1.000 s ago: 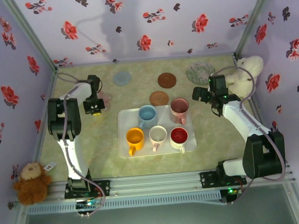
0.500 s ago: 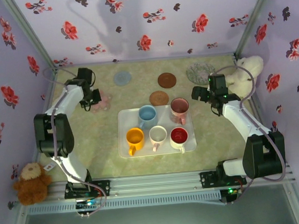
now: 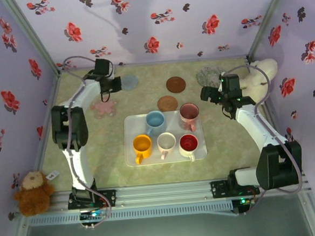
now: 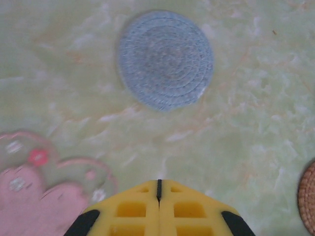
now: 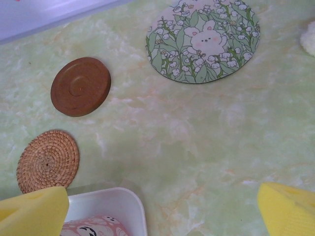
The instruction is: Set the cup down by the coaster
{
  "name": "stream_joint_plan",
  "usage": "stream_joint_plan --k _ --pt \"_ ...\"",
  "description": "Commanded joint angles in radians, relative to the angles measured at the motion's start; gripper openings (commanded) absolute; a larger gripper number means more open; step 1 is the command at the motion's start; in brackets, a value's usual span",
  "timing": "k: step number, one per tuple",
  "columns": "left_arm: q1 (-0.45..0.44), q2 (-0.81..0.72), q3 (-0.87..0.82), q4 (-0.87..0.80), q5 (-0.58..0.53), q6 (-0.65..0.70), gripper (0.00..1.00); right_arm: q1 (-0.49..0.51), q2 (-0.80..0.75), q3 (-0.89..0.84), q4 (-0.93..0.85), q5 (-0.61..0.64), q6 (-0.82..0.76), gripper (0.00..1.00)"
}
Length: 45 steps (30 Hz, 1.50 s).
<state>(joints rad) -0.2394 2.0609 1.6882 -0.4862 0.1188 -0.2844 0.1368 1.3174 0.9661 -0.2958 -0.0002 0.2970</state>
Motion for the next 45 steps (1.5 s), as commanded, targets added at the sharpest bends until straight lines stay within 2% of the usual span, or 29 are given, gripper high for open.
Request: stream_joint_plan --k 1,11,15,25,41,45 --pt "-0.026 0.076 0.061 0.077 0.047 0.010 0.00 0.006 -0.004 0.028 0.029 0.017 0.015 0.99" --pt "-0.046 0.267 0.190 0.252 0.023 -0.043 0.00 0.006 0.056 0.047 0.051 0.031 0.021 0.99" --pt "-0.046 0.330 0.247 0.275 -0.007 -0.052 0.00 0.006 0.087 0.071 0.041 0.049 0.001 0.99" --pt "-0.026 0.487 0.472 0.136 -0.013 -0.089 0.00 0.005 0.163 0.142 0.024 0.043 -0.020 0.99" --pt "-0.015 0.485 0.481 -0.113 0.013 -0.121 0.00 0.006 0.096 0.133 -0.026 0.088 -0.055 0.99" --pt "-0.018 0.470 0.457 -0.158 0.054 -0.118 0.00 0.005 0.082 0.118 -0.028 0.090 -0.061 0.99"
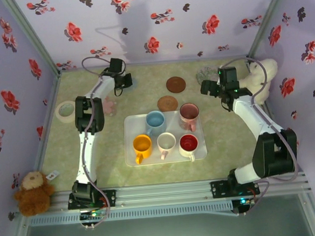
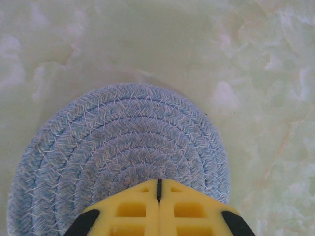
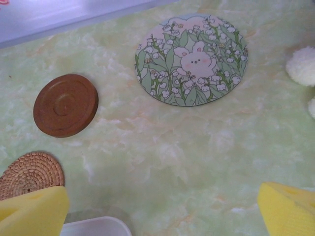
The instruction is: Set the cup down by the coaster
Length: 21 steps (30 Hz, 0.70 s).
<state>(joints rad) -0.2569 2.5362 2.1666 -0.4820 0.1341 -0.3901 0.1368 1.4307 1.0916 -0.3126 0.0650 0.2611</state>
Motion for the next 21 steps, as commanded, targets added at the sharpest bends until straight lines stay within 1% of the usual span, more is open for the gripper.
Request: stream_joint_plan --k 1,12,21 --pt "-0.003 -0.017 -0.036 -0.162 0.041 -0.012 0.00 0.006 -0.033 -0.011 -0.009 0.023 -0.024 0.99" --pt "-0.045 -0.137 -0.210 -0.156 0.064 -0.005 0.00 0.005 -0.044 -0.016 0.003 0.001 -0.002 0.99" --pt "-0.066 -0.262 -0.396 -0.141 0.072 -0.001 0.00 0.006 -0.056 0.002 -0.060 -0.019 -0.027 0.99"
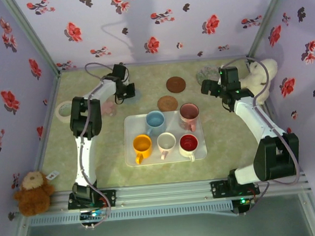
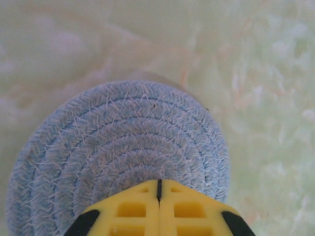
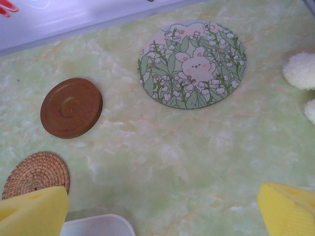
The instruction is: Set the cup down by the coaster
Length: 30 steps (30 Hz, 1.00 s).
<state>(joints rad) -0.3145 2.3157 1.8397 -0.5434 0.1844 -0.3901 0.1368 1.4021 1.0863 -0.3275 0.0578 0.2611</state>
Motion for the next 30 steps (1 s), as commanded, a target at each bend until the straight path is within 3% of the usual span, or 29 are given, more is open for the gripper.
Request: stream_joint_plan --k 1,15,30 --pt "-0.008 -0.057 -0.091 -0.072 0.029 -0.001 0.00 0.004 -0.029 0.011 -0.053 -0.010 -0.029 0.99" --pt "-0.038 -0.151 -0.196 -0.038 0.072 0.010 0.00 -0.053 0.068 0.148 -0.203 -0.182 -0.091 0.98" --pt "-0.041 -0.277 -0.155 -0.053 0.067 -0.012 0.05 -0.055 0.293 0.371 -0.297 -0.358 -0.081 0.86"
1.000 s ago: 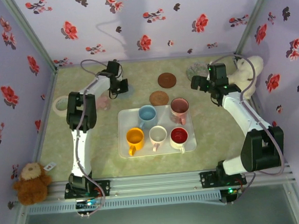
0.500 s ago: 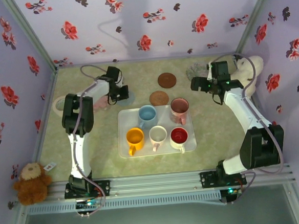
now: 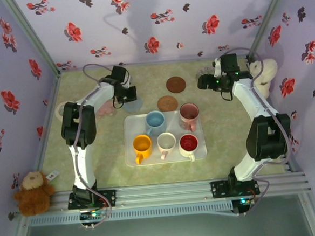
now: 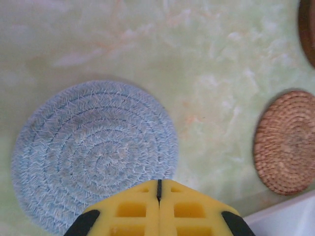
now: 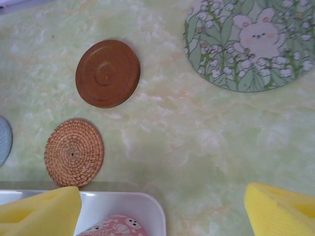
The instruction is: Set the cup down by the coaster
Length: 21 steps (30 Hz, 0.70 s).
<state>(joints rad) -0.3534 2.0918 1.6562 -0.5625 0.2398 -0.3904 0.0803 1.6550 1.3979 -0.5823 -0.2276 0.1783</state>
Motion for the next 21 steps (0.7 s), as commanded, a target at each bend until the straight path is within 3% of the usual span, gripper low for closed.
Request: stream_joint_plan --k 1,3,6,10,16,20,21 --pt "-0.002 -0.060 0.034 -0.041 0.013 -0.010 0.05 0.006 0.060 0.082 -0.058 -0.088 -0.005 0.85" --pt "-0.003 -0.074 0.034 -0.048 0.010 -0.007 0.05 0.016 0.101 0.121 -0.083 -0.119 -0.025 0.83" --pt "-0.002 -0.095 0.027 -0.056 0.004 -0.005 0.05 0.032 0.159 0.184 -0.125 -0.160 -0.043 0.70" --pt "-0.003 -0.126 -0.006 -0.052 -0.020 -0.007 0.05 0.059 0.230 0.247 -0.146 -0.181 -0.042 0.48" --pt "-0.004 -0.193 -0.105 -0.014 -0.098 -0.022 0.05 0.078 0.346 0.342 -0.173 -0.211 -0.032 0.27" --pt "-0.005 -0.246 -0.186 0.019 -0.104 -0.038 0.05 0.092 0.437 0.410 -0.221 -0.234 -0.040 0.01" --pt "-0.005 -0.253 -0.197 0.019 -0.105 -0.039 0.05 0.096 0.453 0.415 -0.223 -0.240 -0.040 0.00"
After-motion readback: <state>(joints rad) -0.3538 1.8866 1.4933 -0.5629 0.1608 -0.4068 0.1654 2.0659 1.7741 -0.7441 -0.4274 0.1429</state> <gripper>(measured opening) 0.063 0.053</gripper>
